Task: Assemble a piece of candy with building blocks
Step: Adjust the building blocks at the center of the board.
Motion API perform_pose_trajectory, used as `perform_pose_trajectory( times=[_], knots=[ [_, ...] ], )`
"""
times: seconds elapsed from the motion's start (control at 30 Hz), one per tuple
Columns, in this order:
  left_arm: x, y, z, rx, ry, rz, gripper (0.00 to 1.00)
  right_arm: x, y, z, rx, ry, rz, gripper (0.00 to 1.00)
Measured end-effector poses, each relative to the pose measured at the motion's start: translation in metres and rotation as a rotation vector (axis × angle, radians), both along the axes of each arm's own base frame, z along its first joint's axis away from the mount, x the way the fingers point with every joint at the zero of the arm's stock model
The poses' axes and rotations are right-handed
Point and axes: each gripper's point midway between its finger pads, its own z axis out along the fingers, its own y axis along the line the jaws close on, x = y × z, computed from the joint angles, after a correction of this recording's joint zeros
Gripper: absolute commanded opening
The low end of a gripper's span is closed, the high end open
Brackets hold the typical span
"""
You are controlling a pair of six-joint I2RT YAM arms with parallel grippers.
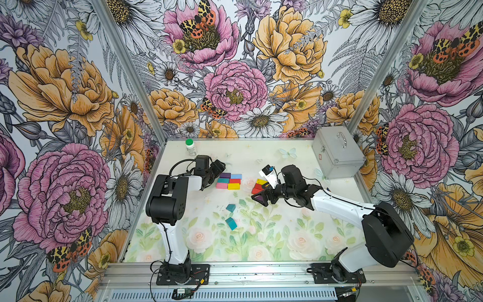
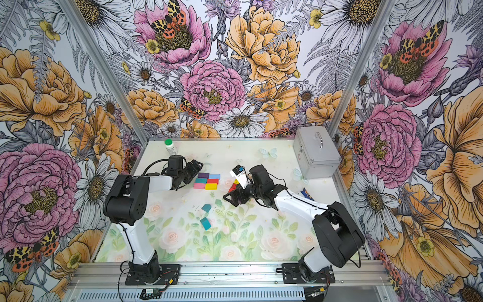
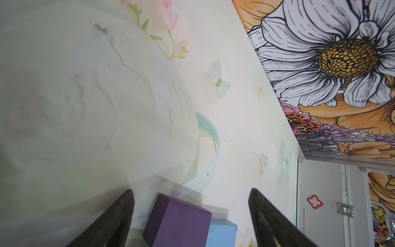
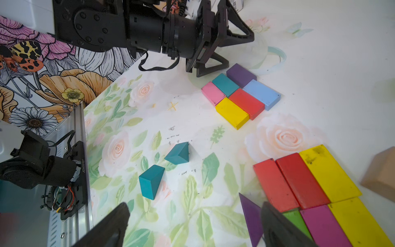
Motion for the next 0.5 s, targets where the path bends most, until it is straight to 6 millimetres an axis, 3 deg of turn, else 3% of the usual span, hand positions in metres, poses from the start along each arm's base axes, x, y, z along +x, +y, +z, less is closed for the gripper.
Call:
perform_pose_trajectory(
  times=[0.5],
  knots=[
    [-0.0075, -0.0078, -0.001, -0.026, -0.126, 0.048, 0.83, -0.0001, 0.001, -0.0004, 0.004, 0.002, 0.005, 0.96]
  ],
)
